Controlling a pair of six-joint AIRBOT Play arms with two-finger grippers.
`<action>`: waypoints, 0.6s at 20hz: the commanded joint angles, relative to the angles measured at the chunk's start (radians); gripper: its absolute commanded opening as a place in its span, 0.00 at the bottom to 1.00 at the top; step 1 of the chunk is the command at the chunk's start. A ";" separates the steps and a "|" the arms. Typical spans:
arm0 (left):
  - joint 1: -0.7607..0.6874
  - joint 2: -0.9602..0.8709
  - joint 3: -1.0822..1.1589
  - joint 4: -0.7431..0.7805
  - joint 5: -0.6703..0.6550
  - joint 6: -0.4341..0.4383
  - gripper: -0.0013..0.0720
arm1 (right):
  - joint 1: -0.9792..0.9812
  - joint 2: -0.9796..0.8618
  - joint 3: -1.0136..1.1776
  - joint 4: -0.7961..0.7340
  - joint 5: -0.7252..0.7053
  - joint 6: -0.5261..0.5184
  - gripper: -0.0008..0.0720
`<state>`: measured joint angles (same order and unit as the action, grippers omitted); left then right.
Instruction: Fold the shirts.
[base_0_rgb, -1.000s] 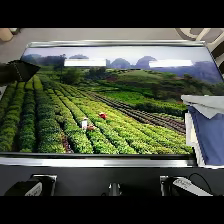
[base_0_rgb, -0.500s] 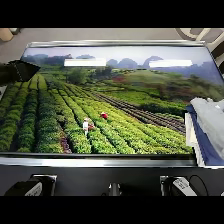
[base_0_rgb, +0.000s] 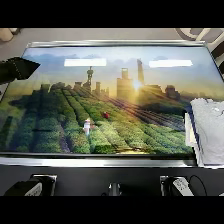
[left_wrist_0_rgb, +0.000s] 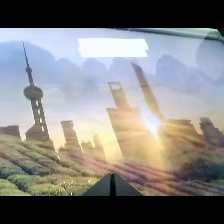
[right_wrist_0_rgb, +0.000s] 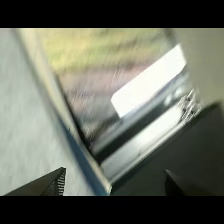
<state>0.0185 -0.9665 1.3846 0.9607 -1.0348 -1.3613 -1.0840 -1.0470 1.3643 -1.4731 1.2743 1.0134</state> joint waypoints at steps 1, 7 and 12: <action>-0.055 -0.056 0.068 0.150 0.047 -0.060 0.04 | 0.103 -0.006 0.198 0.125 -0.286 -0.037 0.84; -0.267 -0.320 0.183 0.813 -0.314 -0.328 0.25 | 0.728 -0.155 0.208 0.110 0.098 0.009 0.85; -0.291 -0.331 -0.014 0.797 -0.406 -0.378 1.00 | 1.041 -0.315 0.150 0.067 0.285 0.011 0.96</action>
<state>-0.2481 -1.2804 1.4509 1.6890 -1.3647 -1.6943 -0.2127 -1.2839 1.5345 -1.3842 1.4357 1.0187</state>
